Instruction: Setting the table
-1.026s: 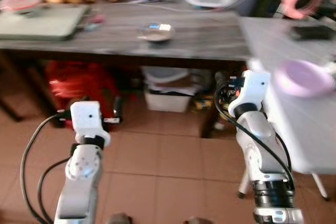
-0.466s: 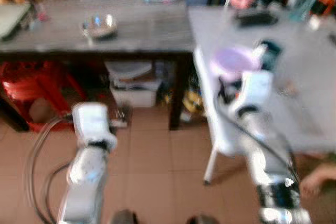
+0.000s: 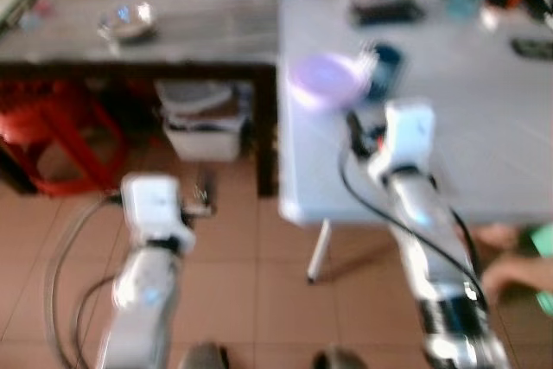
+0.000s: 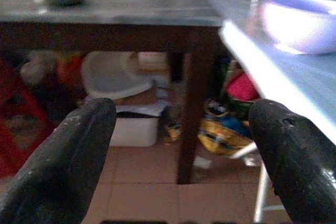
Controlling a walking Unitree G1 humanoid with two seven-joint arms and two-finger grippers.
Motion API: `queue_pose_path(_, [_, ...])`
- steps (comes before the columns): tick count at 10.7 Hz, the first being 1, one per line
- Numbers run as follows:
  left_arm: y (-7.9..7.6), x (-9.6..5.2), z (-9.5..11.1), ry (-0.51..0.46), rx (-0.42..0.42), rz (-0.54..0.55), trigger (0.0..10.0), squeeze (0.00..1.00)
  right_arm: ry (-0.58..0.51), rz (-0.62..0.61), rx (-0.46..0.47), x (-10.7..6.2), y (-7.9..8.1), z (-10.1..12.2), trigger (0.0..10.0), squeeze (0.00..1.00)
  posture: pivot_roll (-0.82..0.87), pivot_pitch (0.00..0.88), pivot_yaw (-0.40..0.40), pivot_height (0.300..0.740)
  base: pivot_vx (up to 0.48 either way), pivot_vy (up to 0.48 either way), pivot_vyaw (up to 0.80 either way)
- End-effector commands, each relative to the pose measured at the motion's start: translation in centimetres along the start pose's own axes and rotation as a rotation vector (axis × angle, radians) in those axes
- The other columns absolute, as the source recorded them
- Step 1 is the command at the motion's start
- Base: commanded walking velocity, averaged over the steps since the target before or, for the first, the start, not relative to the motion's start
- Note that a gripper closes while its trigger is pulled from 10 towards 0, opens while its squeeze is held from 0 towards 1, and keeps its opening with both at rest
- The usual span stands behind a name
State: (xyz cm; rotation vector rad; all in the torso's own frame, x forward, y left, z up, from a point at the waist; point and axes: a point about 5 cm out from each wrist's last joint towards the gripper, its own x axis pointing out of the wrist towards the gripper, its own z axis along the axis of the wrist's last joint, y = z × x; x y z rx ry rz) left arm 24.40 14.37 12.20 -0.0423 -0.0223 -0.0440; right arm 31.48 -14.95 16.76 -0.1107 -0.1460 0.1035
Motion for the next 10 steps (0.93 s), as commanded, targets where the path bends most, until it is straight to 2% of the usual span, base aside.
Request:
queue_pose_path(1, [0.3,0.02,0.44,-0.01,0.01,0.0,10.0,0.0,-0.027,0.025,0.016,0.15,0.59,0.67,10.0,0.0,0.03,0.152,0.007,0.74,0.0,0.0,0.0])
queue_pose_path(3, [-0.11,0.03,0.65,-0.015,0.0,-0.017,10.0,0.0,-0.026,0.025,0.028,0.13,0.51,0.76,10.0,0.0,0.03,0.167,0.009,0.74,0.0,0.0,0.0])
queue_pose_path(4, [-0.08,-0.02,0.58,-0.011,-0.002,-0.018,10.0,0.0,-0.029,0.032,0.038,0.04,0.56,0.82,10.0,1.0,0.03,0.17,0.009,0.74,0.0,0.0,0.0])
queue_pose_path(5, [-0.11,0.0,0.64,-0.014,-0.002,-0.023,10.0,0.0,-0.035,0.036,0.042,-0.04,0.58,0.9,10.0,1.0,0.02,0.171,0.009,0.74,0.0,0.0,0.0])
queue_pose_path(6, [-0.33,0.0,0.79,-0.02,-0.037,-0.048,10.0,0.0,-0.037,0.039,0.04,-0.19,0.61,0.95,10.0,1.0,0.02,0.172,0.009,0.74,0.255,0.0,0.0])
queue_pose_path(8, [-0.4,0.05,0.89,-0.024,-0.035,-0.048,10.0,0.0,-0.05,0.058,0.021,-0.17,0.73,1.28,10.0,1.0,0.02,0.172,0.005,0.74,0.341,0.0,0.0])
queue_pose_path(9, [-0.37,0.08,0.88,-0.024,-0.036,-0.048,10.0,0.0,-0.061,0.073,0.008,-0.13,0.86,1.49,10.0,0.0,0.02,0.17,0.001,0.74,0.337,0.0,0.0])
queue_pose_path(10, [-0.32,0.12,0.9,-0.026,-0.039,-0.047,10.0,0.0,-0.067,0.083,-0.005,-0.11,0.99,1.61,10.0,0.0,0.02,0.169,-0.002,0.74,0.337,0.0,0.0])
